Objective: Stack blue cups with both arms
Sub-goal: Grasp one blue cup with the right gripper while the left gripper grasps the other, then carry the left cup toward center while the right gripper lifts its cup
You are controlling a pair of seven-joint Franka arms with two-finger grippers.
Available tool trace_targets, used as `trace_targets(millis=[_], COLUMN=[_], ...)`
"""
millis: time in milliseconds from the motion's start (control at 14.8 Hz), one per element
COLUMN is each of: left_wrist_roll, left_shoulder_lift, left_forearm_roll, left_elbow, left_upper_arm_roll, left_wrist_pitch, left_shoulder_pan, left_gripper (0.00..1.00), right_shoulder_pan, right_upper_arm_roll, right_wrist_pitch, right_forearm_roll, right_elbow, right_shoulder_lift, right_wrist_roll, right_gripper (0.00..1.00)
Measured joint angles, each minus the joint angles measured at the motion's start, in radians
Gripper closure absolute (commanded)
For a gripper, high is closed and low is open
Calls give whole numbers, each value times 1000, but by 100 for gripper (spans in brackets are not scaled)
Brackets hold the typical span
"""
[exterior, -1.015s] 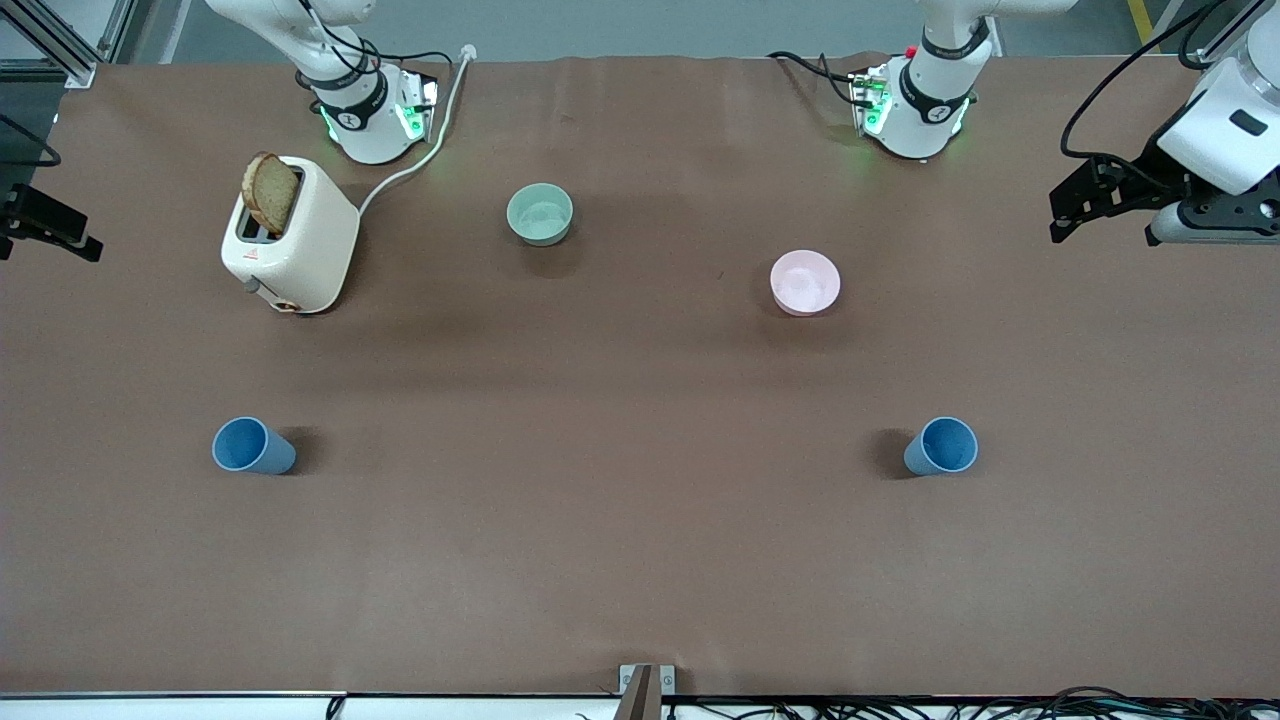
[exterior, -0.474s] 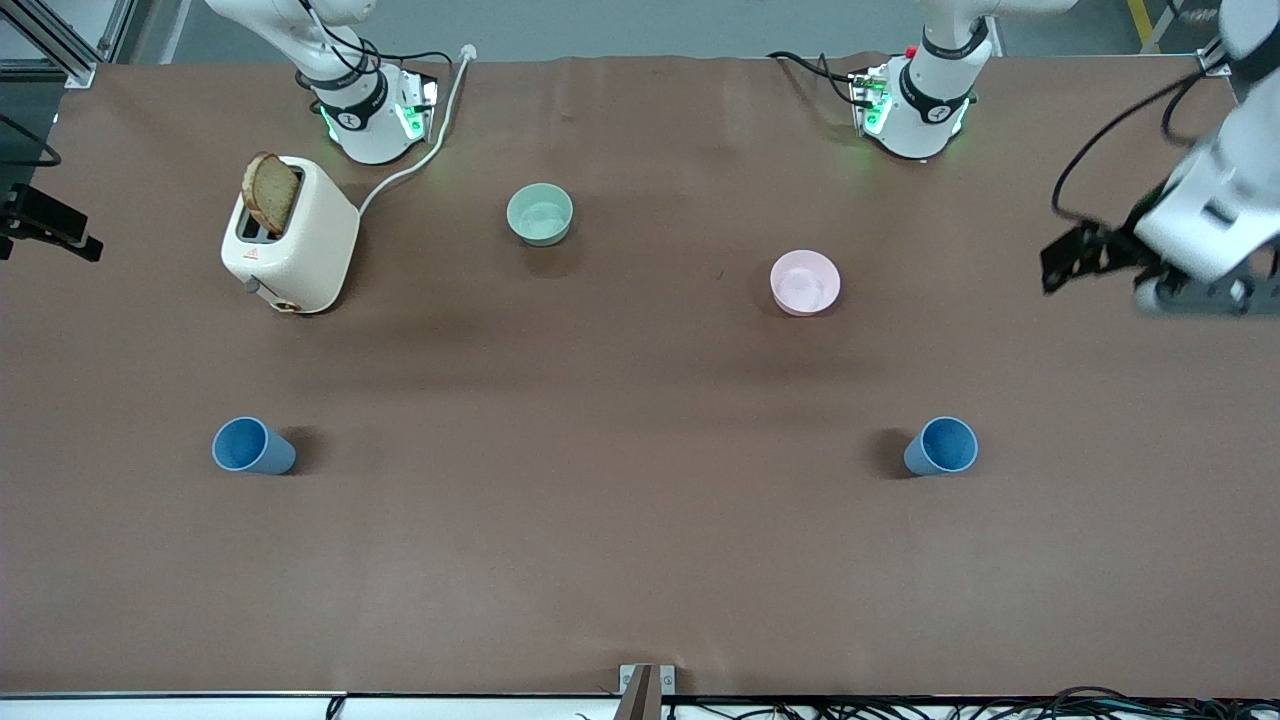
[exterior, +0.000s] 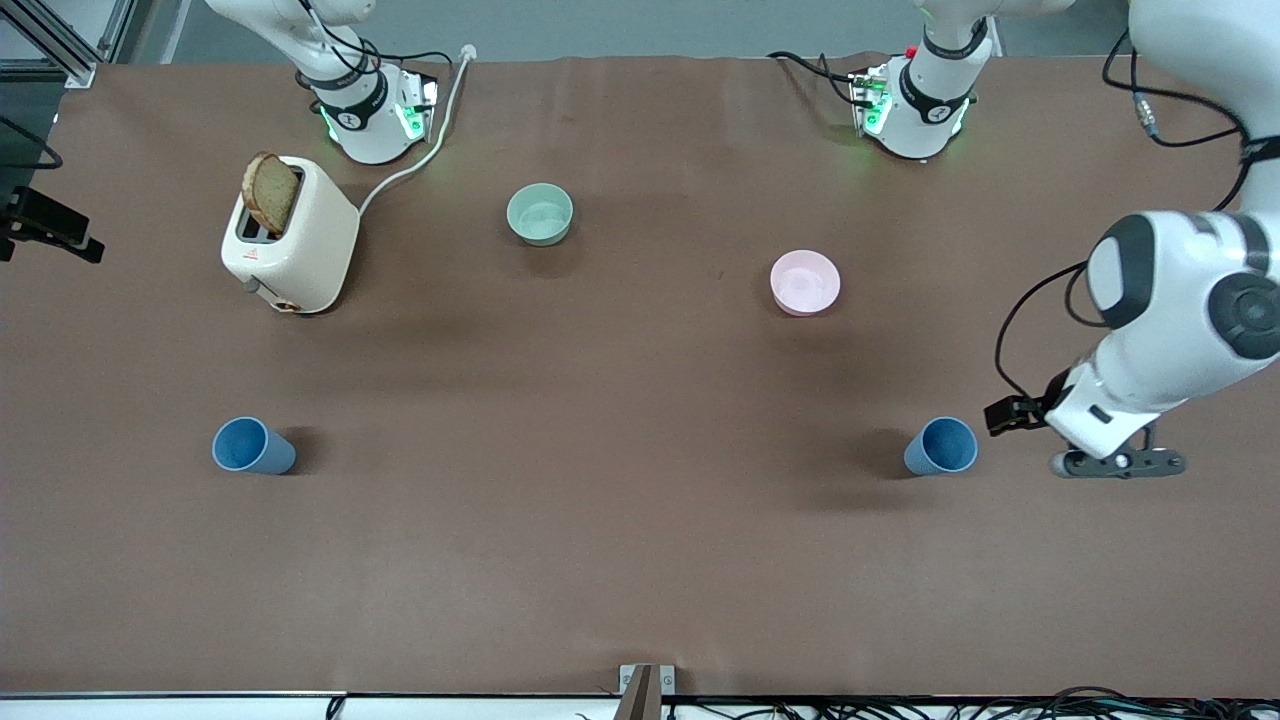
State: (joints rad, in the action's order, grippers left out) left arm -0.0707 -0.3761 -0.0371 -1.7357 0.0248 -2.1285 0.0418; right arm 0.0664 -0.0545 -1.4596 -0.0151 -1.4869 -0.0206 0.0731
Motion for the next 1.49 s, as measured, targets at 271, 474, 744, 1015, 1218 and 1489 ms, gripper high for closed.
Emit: trace_targets(millis=[271,474,744,1015,1218,1489], left_wrist_roll=[0,0,0,-2,-9,-175], left_shoulder_lift=[-38,-76,-145,-171,-170,-148], left_forearm_roll=[0,0,0,0,1,1], left_elbow=[-40,-46,-45,-43,-33,-6], left_upper_arm_roll=[0,1,5,9,28,189], left_wrist_pitch=[-27,-71,-136,-139,-138,-106], left_shoulder_pan=[-2,-2,-1,3,4,5], left_gripper=[13,33,67,100,100,100], right_shoulder_pan=[-4,-8,8,42,46,46], right_upper_arm_roll=[-12,-30,-52,-54,-54,-53], right_wrist_pitch=[-85,-208,-364,-507,-604,-706], right_forearm_roll=[0,0,0,-14,-36,-85], right_elbow=[-13,-73,-164,-204,-228,-233], right_shoulder_lift=[-65,-114,-172,-274,-363,-471], right_wrist_roll=[0,26,67,118,129,147], right_gripper=[0,0,0,1,3,7])
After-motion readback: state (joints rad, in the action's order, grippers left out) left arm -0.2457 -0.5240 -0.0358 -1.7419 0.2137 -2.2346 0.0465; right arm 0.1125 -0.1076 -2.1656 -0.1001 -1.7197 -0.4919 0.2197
